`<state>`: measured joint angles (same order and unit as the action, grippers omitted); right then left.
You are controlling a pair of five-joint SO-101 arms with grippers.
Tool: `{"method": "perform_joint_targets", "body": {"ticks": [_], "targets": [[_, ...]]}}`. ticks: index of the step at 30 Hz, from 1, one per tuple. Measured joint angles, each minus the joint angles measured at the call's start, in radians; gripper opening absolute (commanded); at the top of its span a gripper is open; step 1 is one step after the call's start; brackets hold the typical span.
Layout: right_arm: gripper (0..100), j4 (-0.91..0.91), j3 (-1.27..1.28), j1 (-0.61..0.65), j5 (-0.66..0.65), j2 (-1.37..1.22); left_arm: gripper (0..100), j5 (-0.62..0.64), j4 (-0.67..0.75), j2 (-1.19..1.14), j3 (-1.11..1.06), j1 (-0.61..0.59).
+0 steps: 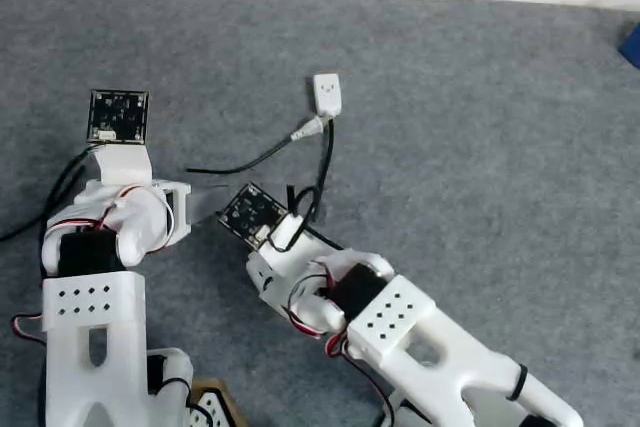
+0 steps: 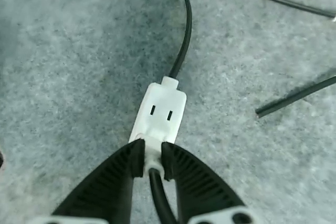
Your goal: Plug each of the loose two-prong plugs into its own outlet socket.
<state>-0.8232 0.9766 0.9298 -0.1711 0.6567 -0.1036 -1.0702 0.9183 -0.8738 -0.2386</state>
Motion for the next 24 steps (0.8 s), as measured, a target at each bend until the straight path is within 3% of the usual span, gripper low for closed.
{"method": "perform_joint_targets", "body": {"ticks": [13, 24], "targets": [[0.5, 0.095, -0.083, 0.002, 0.000, -0.319, 42, 0.000, -0.008, 0.000, 0.002, 0.000], [0.5, 0.143, -0.054, 0.000, 0.002, -0.367, 43, 0.000, -0.044, 0.000, 0.003, 0.000]]}}
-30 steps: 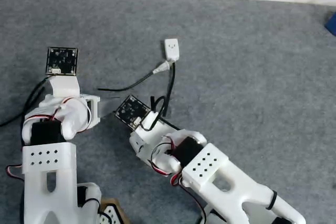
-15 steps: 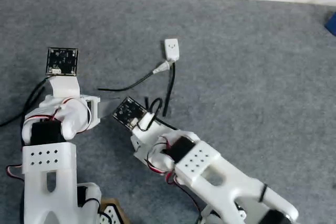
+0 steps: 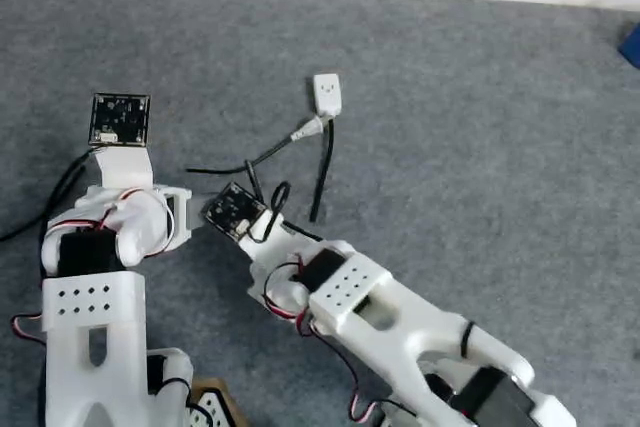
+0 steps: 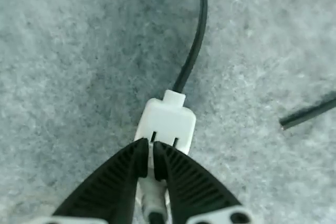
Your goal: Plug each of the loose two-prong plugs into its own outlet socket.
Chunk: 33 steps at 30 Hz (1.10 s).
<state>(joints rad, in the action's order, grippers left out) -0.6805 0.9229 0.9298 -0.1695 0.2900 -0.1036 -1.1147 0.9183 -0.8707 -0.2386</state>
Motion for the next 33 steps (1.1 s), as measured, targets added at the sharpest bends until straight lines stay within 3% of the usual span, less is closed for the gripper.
{"method": "perform_joint_targets", "body": {"ticks": [12, 22, 33], "targets": [[1.5, 0.003, 0.029, -0.023, 0.003, 0.000, 43, -0.018, -0.017, 0.000, 0.002, 0.000], [28.1, -0.155, -0.126, -0.025, 0.002, -0.020, 43, -0.021, -0.017, 0.000, 0.002, -0.003], [30.0, -0.354, -0.327, 0.080, 0.038, -0.020, 43, -0.021, -0.017, 0.000, 0.002, -0.003]]}}
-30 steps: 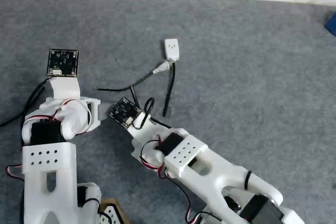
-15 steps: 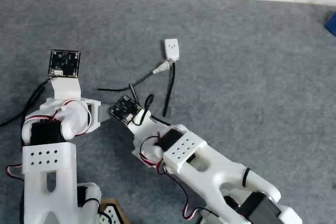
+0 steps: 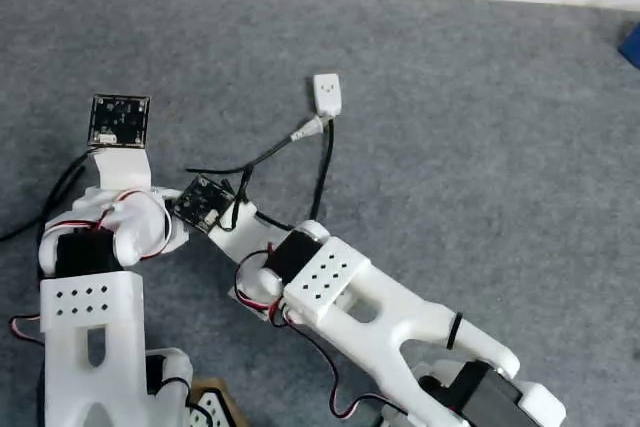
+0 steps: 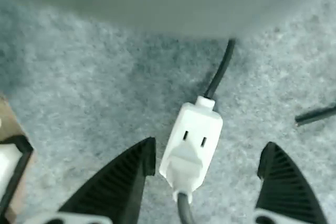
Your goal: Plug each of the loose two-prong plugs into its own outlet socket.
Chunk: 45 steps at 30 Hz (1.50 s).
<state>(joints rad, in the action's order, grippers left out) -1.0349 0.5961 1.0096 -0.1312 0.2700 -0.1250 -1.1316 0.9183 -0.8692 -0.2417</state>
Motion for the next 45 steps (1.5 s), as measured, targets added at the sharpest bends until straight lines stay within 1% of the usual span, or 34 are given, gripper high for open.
{"method": "perform_joint_targets", "body": {"ticks": [5, 11, 15, 20, 27, 34, 39, 45], "targets": [[30.0, -0.068, -0.009, -0.003, 0.023, 0.061, 43, 0.000, 0.000, 0.000, 0.000, 0.000], [30.0, -0.083, 0.049, -0.112, -0.006, 0.213, 43, 0.000, 0.000, 0.000, 0.000, 0.000], [30.0, -0.080, 0.104, -0.118, -0.014, 0.238, 43, 0.000, 0.000, 0.000, 0.000, 0.000], [30.0, -0.028, 0.164, -0.118, -0.014, 0.244, 43, 0.000, 0.000, 0.000, 0.000, 0.000], [30.0, -0.021, 0.169, -0.118, -0.011, 0.252, 43, 0.000, 0.000, 0.000, 0.000, 0.000], [30.0, -0.037, 0.169, -0.115, 0.103, 0.252, 43, 0.000, 0.000, 0.000, 0.000, 0.000], [30.0, -0.044, 0.170, -0.091, 0.184, 0.252, 42, 0.000, 0.000, 0.000, 0.000, 0.000], [30.0, -0.044, 0.170, -0.074, 0.218, 0.252, 42, 0.000, 0.000, 0.000, 0.000, 0.000]]}}
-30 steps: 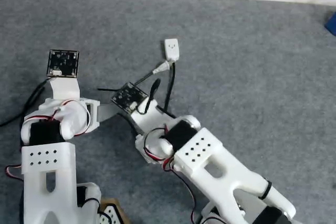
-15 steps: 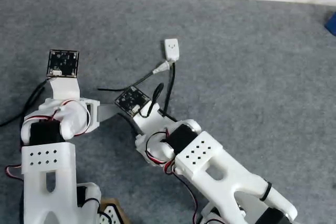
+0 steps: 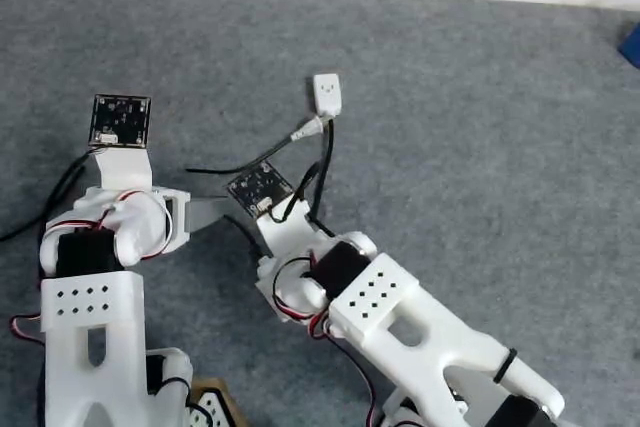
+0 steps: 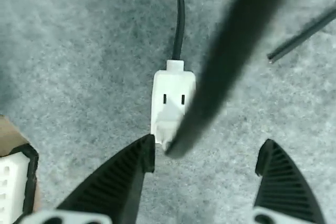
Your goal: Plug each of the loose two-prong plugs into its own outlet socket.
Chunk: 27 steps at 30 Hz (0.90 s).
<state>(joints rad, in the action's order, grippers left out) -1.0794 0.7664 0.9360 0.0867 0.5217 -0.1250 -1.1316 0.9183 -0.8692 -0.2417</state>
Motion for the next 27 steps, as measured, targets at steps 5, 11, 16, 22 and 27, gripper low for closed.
{"method": "perform_joint_targets", "body": {"ticks": [5, 11, 16, 22, 27], "targets": [[23.8, 0.002, 0.014, 0.035, 0.002, 0.000, 42, 0.000, 0.000, 0.000, 0.000, 0.000], [6.2, 0.006, 0.041, 0.049, 0.002, -0.069, 42, 0.000, 0.000, 0.000, 0.000, 0.000], [6.3, 0.006, 0.041, 0.049, 0.002, -0.092, 42, 0.000, 0.000, 0.000, 0.000, 0.000], [6.3, 0.006, 0.035, 0.049, 0.002, -0.092, 42, 0.000, 0.000, 0.000, 0.000, 0.000], [6.3, 0.005, 0.035, 0.051, -0.072, -0.092, 42, 0.000, 0.000, 0.000, 0.000, 0.000]]}}
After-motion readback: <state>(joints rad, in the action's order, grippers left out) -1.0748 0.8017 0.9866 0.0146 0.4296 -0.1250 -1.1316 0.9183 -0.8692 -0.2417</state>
